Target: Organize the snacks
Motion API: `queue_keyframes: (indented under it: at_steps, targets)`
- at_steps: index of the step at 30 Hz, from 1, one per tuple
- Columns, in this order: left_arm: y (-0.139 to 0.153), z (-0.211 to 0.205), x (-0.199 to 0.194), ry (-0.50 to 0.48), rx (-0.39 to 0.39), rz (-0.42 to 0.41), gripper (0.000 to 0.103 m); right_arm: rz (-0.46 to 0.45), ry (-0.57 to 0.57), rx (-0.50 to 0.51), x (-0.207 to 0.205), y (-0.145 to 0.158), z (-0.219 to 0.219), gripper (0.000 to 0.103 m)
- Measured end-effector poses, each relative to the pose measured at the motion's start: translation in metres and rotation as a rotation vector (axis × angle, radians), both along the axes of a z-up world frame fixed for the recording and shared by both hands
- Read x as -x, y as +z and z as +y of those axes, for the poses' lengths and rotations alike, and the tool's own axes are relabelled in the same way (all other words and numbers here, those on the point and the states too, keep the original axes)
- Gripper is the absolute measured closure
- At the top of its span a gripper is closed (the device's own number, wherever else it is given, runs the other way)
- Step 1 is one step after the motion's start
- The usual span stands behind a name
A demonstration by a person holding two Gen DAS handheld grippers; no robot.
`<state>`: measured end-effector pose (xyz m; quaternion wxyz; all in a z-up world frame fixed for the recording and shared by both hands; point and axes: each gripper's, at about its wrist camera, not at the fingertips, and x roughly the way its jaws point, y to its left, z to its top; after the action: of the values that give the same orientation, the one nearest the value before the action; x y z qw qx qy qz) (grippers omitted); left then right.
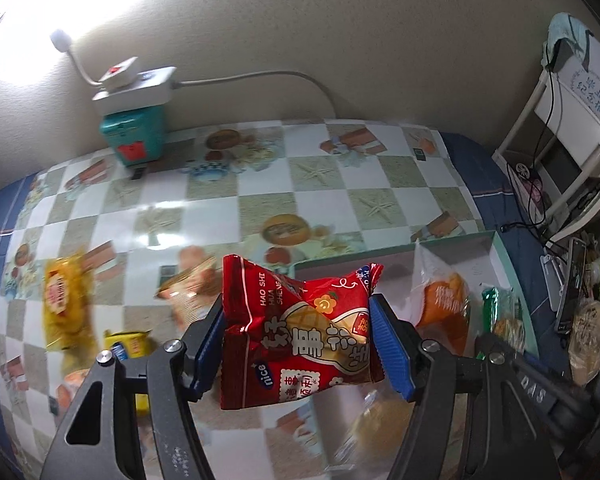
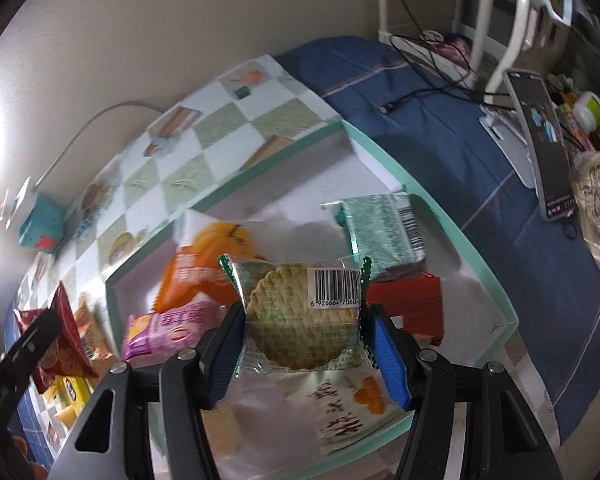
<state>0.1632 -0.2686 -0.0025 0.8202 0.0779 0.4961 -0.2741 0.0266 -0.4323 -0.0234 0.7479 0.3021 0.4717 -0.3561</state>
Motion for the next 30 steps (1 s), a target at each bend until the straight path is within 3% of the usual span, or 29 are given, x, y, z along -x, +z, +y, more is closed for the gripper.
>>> queue_keyframes:
  at_steps: [17, 30]
  targets:
    - [-0.047, -0.061, -0.02, 0.026, 0.016, 0.138, 0.034, 0.022, -0.049, 0.034, 0.01, -0.007, -0.017, 0.039]
    - [-0.049, -0.057, -0.016, 0.018, 0.037, 0.172, 0.028, 0.022, -0.026, 0.018, 0.004, -0.009, -0.015, 0.031]
